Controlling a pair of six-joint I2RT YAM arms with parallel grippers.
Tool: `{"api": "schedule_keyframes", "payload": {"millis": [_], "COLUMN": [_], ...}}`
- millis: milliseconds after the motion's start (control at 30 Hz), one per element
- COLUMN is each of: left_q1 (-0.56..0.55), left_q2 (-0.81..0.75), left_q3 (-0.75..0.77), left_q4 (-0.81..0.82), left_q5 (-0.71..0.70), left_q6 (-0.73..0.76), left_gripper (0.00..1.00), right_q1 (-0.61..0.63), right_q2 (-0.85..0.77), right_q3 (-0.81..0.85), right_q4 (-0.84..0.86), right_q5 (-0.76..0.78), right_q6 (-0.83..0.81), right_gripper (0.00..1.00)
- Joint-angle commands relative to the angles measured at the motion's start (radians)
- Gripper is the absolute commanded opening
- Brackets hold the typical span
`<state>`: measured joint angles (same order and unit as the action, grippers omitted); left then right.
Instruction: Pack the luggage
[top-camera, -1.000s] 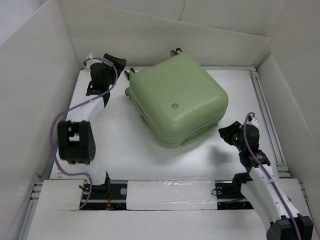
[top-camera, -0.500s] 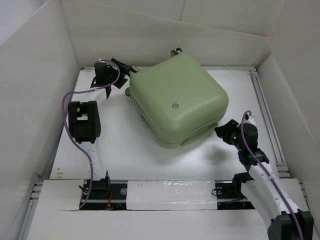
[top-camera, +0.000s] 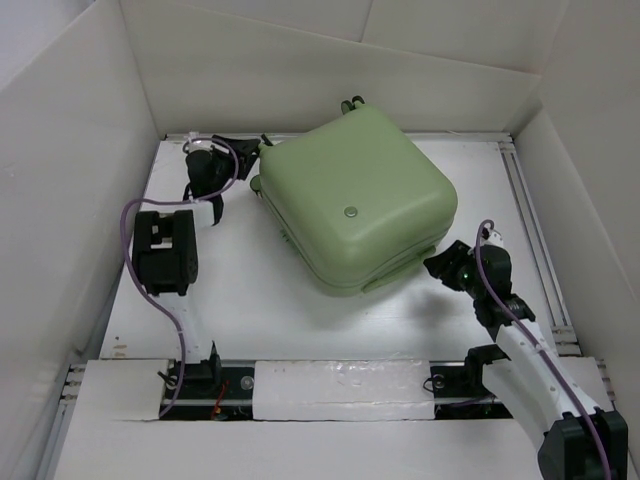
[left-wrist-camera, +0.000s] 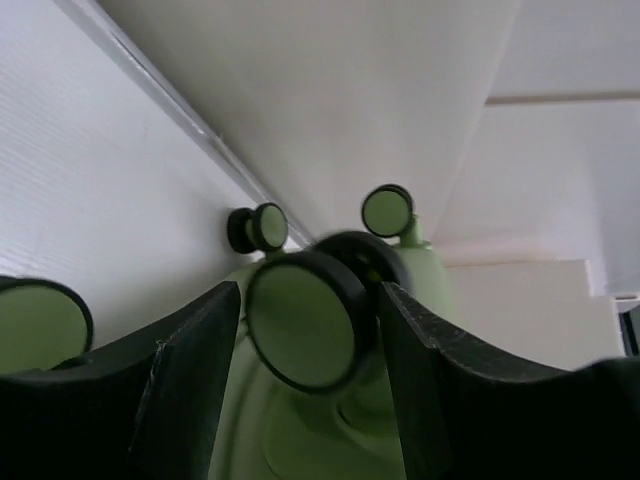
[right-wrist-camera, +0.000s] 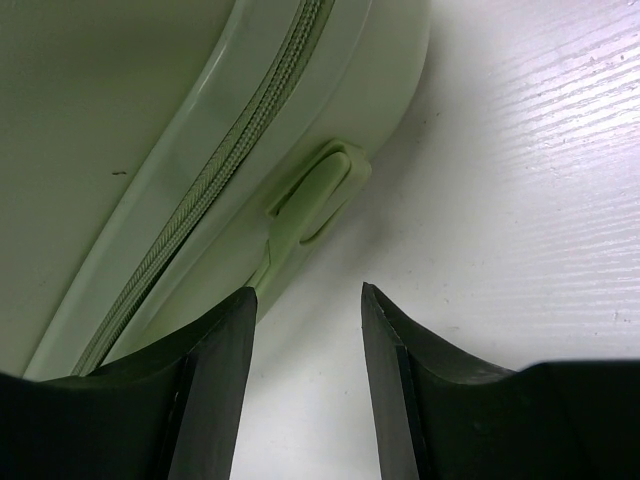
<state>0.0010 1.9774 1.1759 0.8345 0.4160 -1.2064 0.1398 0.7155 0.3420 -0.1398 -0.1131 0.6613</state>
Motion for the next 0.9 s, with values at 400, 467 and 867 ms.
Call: {"api": "schedule_keyframes", "payload": {"millis": [400, 467, 867], "left_q1": [-0.049, -0.049, -0.049], "left_q2": [-0.075, -0.063, 0.028], "left_q3": [0.025, 0.056, 0.252], "left_q4": [0.098, 0.014, -0.115], "left_q5": [0.158, 0.141, 0.127], "left_q6": [-0.001, 0.013, 0.087], "left_gripper": [0.94, 0.94, 0.47], "right_q1": [0.02, 0.029, 0.029], "right_q2": [0.029, 0.029, 0.019], "right_q3": [0.029, 0.029, 0.069], "right_q4": [0.074, 0.074, 0.063], "right_q5": [-0.011, -0.011, -0.011], "right_q6": [-0.034, -0.034, -0.034], "right_gripper": [0.52, 0.52, 0.56]}}
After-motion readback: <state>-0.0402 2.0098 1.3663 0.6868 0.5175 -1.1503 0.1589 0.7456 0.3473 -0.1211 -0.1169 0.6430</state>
